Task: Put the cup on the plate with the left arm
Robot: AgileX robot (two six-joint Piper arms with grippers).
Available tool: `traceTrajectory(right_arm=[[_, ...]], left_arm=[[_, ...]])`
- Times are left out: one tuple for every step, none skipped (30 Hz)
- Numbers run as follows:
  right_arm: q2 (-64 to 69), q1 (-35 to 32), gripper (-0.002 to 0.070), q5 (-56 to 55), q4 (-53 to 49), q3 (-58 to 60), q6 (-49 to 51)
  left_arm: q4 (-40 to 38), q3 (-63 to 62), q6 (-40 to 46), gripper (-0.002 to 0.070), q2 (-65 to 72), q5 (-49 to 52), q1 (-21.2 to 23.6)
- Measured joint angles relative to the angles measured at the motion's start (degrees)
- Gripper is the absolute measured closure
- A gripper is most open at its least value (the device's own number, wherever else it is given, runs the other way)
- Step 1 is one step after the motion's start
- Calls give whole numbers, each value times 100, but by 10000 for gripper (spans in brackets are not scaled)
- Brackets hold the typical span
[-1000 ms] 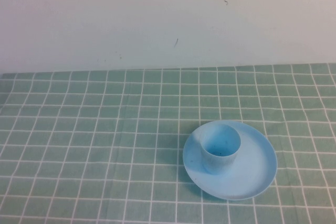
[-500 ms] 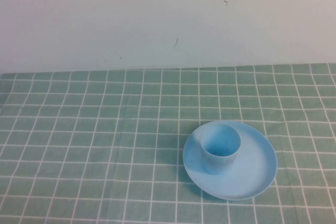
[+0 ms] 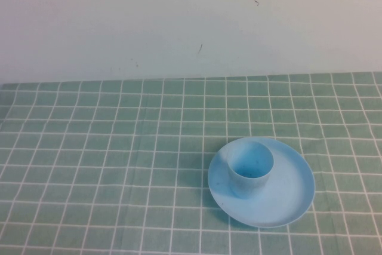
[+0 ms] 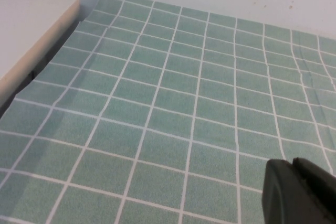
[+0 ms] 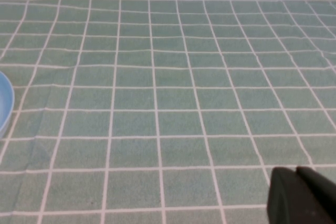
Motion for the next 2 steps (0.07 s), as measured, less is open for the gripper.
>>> traceTrajectory(right_arm=[[0, 0, 678, 0, 0, 0, 0], [0, 0, 678, 0, 0, 0, 0]], left_arm=[[0, 0, 0, 676, 0, 0, 0], [0, 0, 0, 676, 0, 0, 0]])
